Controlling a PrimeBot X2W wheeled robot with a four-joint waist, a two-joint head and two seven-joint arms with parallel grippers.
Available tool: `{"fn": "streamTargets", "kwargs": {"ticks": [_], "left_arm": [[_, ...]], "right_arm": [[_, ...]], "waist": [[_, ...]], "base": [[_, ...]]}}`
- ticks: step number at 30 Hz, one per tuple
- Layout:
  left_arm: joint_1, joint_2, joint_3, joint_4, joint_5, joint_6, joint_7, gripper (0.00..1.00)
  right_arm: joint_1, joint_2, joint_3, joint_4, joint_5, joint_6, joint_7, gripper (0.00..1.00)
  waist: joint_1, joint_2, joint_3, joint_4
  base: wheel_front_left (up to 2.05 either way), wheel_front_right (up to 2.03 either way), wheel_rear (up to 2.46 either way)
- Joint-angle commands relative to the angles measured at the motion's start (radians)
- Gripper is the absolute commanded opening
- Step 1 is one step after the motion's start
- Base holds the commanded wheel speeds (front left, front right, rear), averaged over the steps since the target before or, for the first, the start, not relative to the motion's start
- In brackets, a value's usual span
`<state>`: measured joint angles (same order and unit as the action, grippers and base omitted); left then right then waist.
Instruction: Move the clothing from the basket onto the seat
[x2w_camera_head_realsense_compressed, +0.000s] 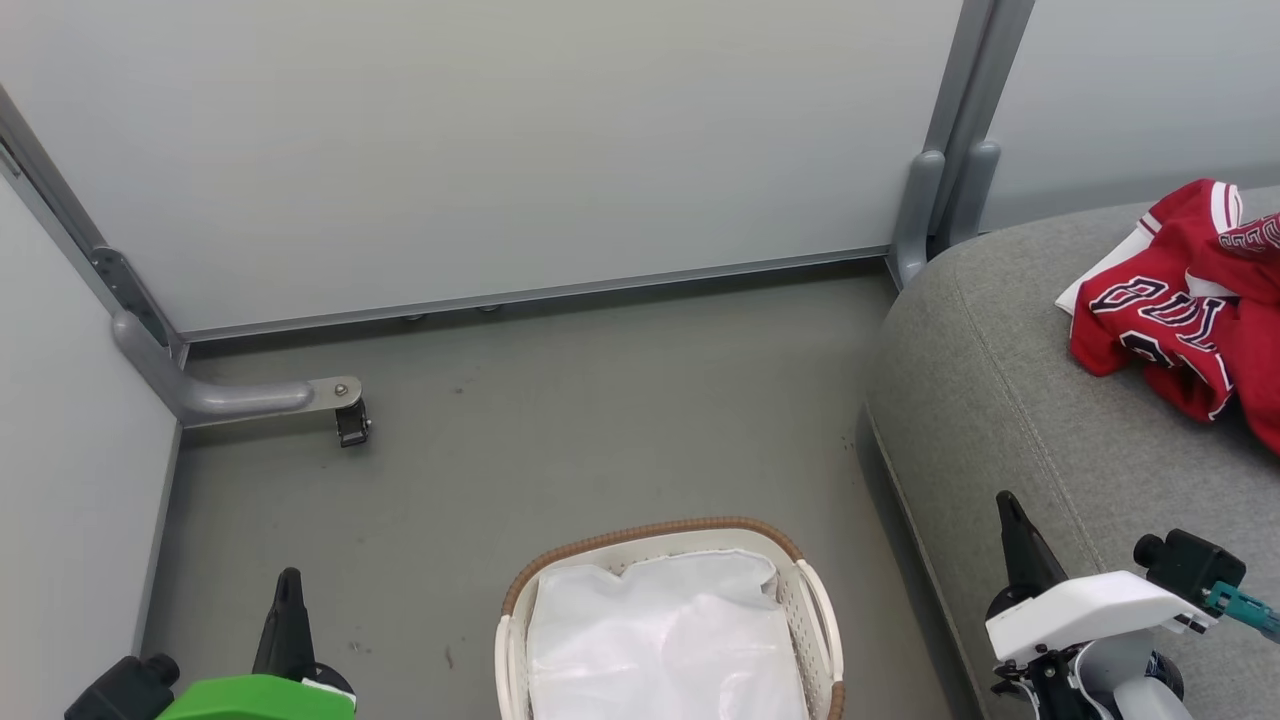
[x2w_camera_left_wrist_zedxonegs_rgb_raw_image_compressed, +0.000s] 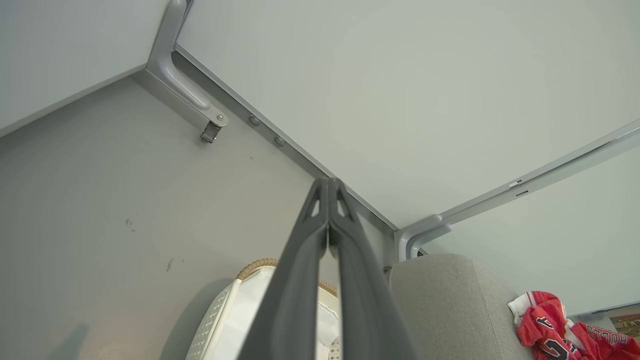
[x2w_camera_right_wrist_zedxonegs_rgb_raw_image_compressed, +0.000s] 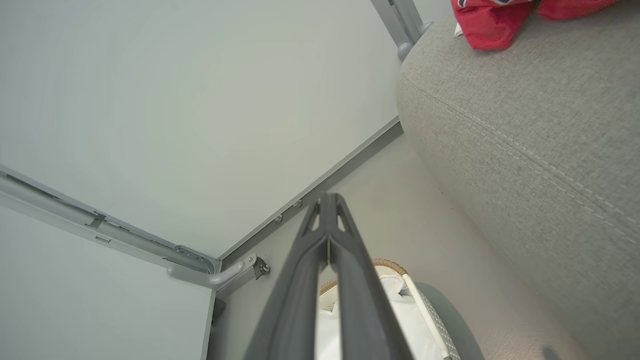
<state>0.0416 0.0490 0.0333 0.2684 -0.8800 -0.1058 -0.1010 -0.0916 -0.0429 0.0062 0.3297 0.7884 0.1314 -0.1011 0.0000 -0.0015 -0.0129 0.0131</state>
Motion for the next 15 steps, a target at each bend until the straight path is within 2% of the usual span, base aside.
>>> {"fn": "streamTargets", "kwargs": {"ticks": [1, 15], "left_arm": [[-0.032, 0.003, 0.008, -0.014, -0.034, -0.007, 0.007, 0.00], [-0.060, 0.003, 0.024, -0.017, -0.185, -0.011, 0.053, 0.00]], "right_arm": [[-0.018, -0.005, -0.008, -0.018, 0.037, 0.000, 0.008, 0.00], [-0.019, -0.006, -0.033, -0.034, 0.208, -0.001, 0.053, 0.00]], "waist": [[0.0000, 0.0004, 0.000, 0.000], [0.0000, 0.0006, 0.003, -0.002]], "base": [[0.00, 0.00, 0.00], [0.00, 0.00, 0.00]]}}
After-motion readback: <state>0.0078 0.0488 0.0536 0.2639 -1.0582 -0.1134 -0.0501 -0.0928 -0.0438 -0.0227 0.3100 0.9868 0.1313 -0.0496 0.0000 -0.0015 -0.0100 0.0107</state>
